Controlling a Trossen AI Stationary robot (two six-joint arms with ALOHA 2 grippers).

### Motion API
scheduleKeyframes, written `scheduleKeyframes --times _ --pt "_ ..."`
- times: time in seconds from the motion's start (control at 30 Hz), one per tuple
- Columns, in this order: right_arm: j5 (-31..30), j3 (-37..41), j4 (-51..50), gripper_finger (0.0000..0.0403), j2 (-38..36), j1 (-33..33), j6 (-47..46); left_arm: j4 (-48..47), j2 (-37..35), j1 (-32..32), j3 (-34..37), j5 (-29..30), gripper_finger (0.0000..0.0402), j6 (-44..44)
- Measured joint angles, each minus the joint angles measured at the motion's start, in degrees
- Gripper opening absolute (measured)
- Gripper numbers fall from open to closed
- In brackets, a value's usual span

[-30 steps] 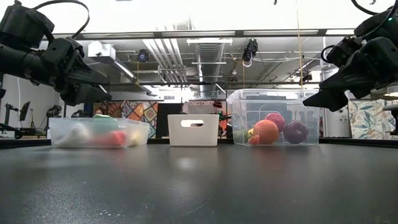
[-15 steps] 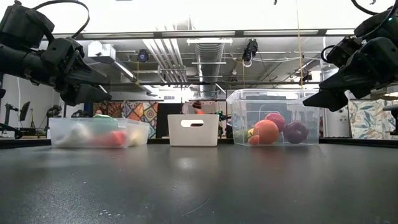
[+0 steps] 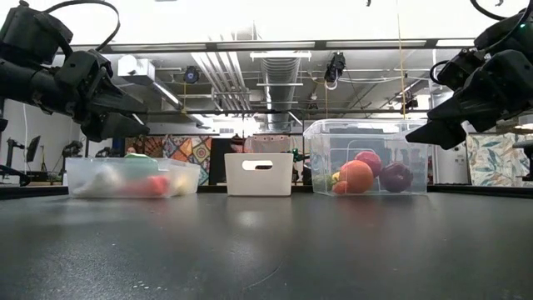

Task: Sort produce into baskets
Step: Return to home position

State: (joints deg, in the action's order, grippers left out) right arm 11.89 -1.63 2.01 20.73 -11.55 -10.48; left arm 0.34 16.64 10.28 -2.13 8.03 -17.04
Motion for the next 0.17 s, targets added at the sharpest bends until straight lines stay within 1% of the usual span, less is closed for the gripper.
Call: scheduleKeyframes --times 0.17 --pt "0.02 0.0 -0.02 0.0364 0.0 0.0 0.0 0.02 0.0 0.0 0.0 -0.02 0.0346 0.01"
